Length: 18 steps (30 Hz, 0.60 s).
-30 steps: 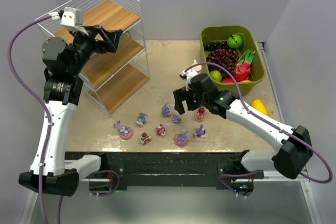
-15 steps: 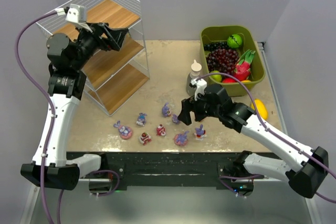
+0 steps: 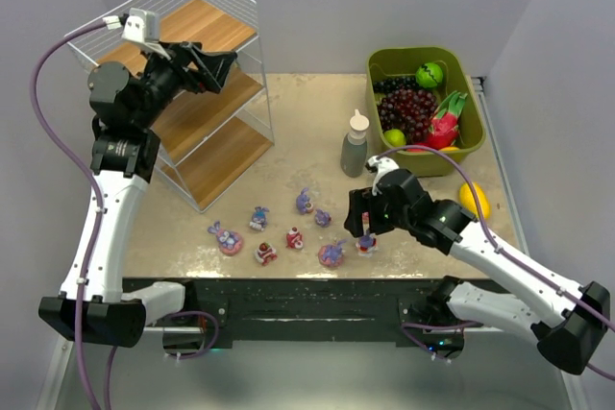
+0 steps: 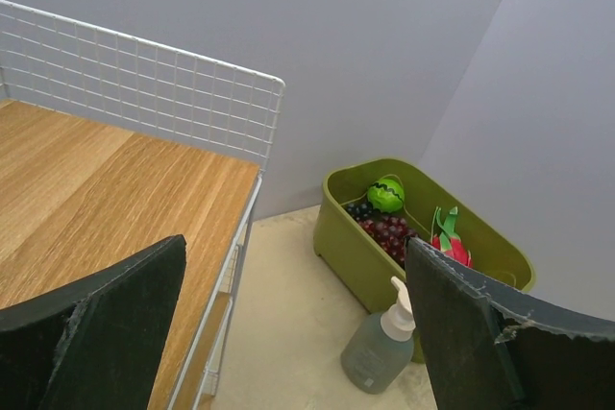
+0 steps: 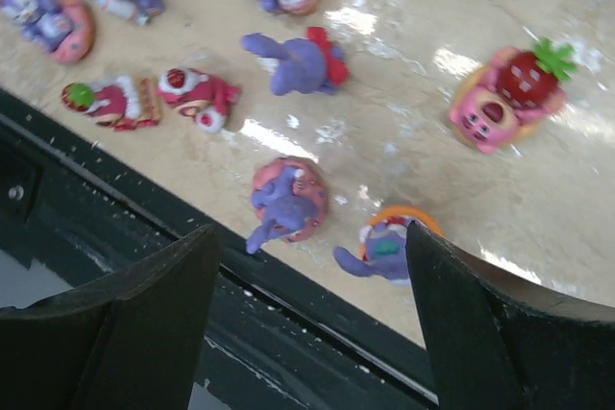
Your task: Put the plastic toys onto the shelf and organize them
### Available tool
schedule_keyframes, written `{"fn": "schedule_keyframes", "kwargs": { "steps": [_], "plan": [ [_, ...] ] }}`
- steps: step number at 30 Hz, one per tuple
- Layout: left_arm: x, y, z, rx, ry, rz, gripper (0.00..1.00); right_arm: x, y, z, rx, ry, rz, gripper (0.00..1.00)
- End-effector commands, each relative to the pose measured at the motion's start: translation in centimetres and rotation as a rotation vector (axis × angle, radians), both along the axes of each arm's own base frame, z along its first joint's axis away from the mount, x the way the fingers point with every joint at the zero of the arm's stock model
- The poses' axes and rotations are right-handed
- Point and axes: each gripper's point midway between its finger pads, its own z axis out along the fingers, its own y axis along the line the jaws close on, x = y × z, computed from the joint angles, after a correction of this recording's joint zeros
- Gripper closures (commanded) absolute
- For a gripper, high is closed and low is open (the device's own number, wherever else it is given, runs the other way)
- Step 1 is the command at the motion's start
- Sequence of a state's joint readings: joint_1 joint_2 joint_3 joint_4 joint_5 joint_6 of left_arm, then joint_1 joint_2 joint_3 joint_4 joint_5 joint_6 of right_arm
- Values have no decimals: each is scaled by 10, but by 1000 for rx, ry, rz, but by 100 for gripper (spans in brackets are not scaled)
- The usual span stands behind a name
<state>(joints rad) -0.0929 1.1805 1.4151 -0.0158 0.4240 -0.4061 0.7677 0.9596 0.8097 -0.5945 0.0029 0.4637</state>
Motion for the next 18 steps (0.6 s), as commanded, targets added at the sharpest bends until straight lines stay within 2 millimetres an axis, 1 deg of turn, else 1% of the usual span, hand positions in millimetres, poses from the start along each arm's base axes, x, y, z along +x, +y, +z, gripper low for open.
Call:
{"fn": "schedule_keyframes", "kwargs": {
  "steps": [1, 5, 7, 9, 13, 14, 16, 17, 18],
  "plan": [
    [1, -1, 5, -20, -20, -4, 0, 3, -32, -9, -86, 51, -219, 20],
    [4, -2, 2, -26, -7, -4, 0, -6, -38, -18, -133, 139, -272, 20],
    [6, -1, 0, -27, 3, 0, 0, -8, -40, -19, -147, 171, -300, 20],
    [7, 0, -2, -26, 10, 8, 0, -14, -44, -20, -157, 215, -335, 20],
    [10, 2, -8, -24, 24, 23, 0, -16, -38, -19, -159, 281, -368, 20],
    [9, 3, -6, -23, 21, 26, 0, -17, -35, -20, -158, 302, -370, 20],
    [10, 4, -6, -20, 18, 35, 0, -18, -35, -24, -191, 332, -378, 19],
    [10, 4, -13, -16, 46, 37, 1, -18, -35, -25, -200, 337, -381, 19],
    [11, 5, -15, -8, 50, 40, 0, -18, -36, -27, -207, 343, -383, 19]
  ]
}}
